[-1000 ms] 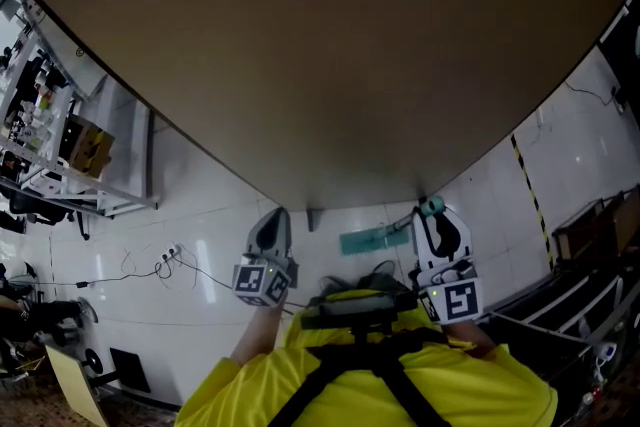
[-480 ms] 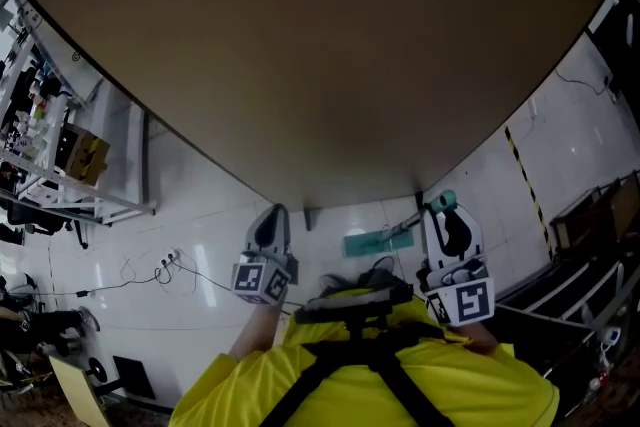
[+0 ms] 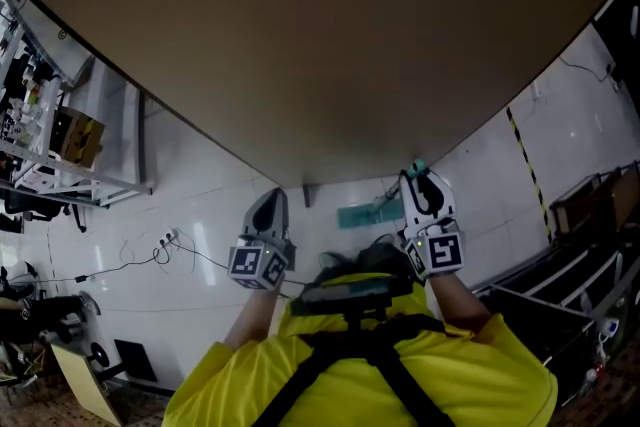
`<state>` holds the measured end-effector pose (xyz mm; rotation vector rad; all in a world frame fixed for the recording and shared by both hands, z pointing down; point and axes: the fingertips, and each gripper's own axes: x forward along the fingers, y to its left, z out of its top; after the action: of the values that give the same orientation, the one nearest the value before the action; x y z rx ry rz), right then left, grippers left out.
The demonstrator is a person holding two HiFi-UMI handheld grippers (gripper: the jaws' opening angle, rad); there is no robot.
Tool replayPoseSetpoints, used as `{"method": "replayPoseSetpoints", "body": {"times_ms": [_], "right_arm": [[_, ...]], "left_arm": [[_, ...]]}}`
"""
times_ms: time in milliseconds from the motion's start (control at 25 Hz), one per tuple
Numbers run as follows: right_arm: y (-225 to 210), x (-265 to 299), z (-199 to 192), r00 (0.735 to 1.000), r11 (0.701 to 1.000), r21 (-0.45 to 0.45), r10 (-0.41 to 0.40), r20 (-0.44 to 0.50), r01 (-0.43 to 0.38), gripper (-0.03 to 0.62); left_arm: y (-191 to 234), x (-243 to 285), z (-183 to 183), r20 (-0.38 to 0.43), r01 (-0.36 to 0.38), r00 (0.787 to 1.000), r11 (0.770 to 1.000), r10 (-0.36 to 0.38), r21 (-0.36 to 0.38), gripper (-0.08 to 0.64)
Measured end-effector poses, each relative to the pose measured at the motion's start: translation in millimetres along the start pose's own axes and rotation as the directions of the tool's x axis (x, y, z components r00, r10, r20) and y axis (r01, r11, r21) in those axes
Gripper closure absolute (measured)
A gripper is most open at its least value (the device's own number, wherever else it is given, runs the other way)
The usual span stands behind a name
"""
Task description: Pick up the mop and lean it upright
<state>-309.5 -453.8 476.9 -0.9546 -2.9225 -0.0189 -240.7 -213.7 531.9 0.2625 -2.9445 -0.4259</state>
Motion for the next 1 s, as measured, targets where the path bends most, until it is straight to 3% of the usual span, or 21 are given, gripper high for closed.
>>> {"method": "replayPoseSetpoints", "body": {"times_ms": [280,440,640,1000], "right_arm": [[-5.9,82.0,-132.5,0.990,1.000,0.009,-0.008,-0.140,0.009,0.489],[-2.5,120.5,-179.3,0.978,1.000,0.004,-0.003,-0.206,0.004,0.490],[-9.6,156.8,-213.1,0.966,0.998,0.004,-0.057,-0.251,0.060,0.489],[-8.6,205.6,-218.2,0.951,0.990,-0.043,-0.140,-0.275,0.134,0.482]], "left_arm": [[18.3,-20.8,-14.3,-0.038,-0.047,0.998,0.999,0.047,-0.004,0.559],[37.1,-38.3,-20.9,-0.063,-0.098,0.993,0.995,0.097,-0.011,0.559],[49.3,-52.3,-30.5,-0.089,-0.135,0.987,0.991,0.133,-0.021,0.559],[50.7,-46.7,-35.7,-0.091,-0.141,0.987,0.989,0.135,-0.053,0.559]]}}
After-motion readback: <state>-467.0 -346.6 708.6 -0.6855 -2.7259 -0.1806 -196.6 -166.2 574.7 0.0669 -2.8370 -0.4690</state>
